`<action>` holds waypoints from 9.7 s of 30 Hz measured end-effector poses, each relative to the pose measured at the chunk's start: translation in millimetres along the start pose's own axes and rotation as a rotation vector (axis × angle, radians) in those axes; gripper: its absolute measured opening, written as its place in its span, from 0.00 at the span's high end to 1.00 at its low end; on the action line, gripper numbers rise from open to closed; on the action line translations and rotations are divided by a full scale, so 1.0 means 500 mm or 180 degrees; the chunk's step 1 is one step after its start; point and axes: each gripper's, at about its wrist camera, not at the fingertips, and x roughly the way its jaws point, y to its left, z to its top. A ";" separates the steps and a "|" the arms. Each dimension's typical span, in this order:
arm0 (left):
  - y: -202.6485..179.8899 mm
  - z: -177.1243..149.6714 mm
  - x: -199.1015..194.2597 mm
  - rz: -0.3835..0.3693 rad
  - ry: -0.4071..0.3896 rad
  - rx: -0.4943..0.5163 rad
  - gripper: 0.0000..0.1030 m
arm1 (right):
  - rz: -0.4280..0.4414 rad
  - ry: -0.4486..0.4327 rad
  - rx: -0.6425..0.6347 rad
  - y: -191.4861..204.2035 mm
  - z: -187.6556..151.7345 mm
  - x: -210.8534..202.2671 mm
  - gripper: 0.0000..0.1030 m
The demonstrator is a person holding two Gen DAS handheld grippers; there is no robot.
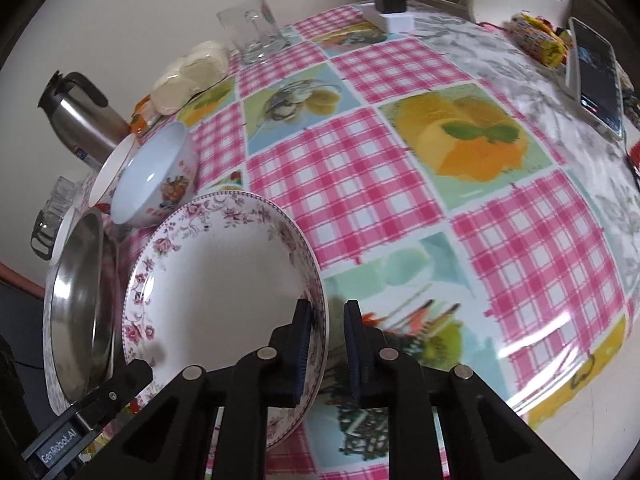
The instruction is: Organize plates and bowls
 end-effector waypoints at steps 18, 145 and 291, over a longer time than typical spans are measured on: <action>-0.025 0.028 0.055 -0.0192 -0.0105 0.0011 0.66 | 0.0187 -0.0023 0.0155 -0.026 0.005 0.010 0.83; 0.355 0.179 -0.188 -0.0292 -0.0945 -0.0643 0.83 | 0.0881 -0.0626 -0.0979 0.424 -0.022 -0.043 0.85; 0.272 0.202 -0.190 0.0250 -0.1306 0.0333 0.05 | 0.0342 -0.1108 -0.1347 0.403 -0.025 -0.055 0.00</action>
